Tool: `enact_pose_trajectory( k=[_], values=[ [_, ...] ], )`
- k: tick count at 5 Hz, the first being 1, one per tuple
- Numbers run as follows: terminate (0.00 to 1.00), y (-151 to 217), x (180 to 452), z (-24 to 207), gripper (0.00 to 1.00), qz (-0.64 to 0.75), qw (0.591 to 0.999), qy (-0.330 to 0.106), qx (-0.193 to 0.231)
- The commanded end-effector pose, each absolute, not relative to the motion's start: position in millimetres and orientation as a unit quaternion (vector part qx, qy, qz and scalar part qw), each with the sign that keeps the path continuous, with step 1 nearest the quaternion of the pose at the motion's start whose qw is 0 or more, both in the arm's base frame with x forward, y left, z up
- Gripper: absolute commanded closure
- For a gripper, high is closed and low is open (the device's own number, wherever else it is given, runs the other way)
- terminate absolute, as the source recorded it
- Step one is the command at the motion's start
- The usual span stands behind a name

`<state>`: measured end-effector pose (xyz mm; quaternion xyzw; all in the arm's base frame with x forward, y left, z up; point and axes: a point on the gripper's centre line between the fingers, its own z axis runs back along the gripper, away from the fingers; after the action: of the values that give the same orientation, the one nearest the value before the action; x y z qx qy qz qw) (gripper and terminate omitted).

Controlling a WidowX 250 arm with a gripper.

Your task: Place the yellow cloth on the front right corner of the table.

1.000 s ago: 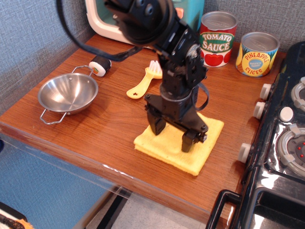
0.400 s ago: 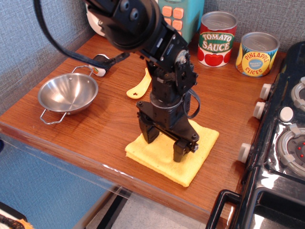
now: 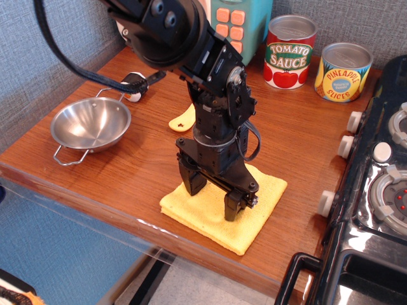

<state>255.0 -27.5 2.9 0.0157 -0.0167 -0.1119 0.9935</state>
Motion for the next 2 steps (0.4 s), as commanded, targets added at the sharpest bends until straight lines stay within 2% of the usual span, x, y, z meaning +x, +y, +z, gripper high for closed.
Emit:
enact_pose_trajectory(
  k=[1,2],
  values=[
    [0.0,-45.0,265.2,39.7,0.0,-0.136,0.99,-0.034,-0.008],
    [0.0,-50.1,268.1,67.6,0.0,-0.139,0.988,-0.065,-0.021]
  ],
)
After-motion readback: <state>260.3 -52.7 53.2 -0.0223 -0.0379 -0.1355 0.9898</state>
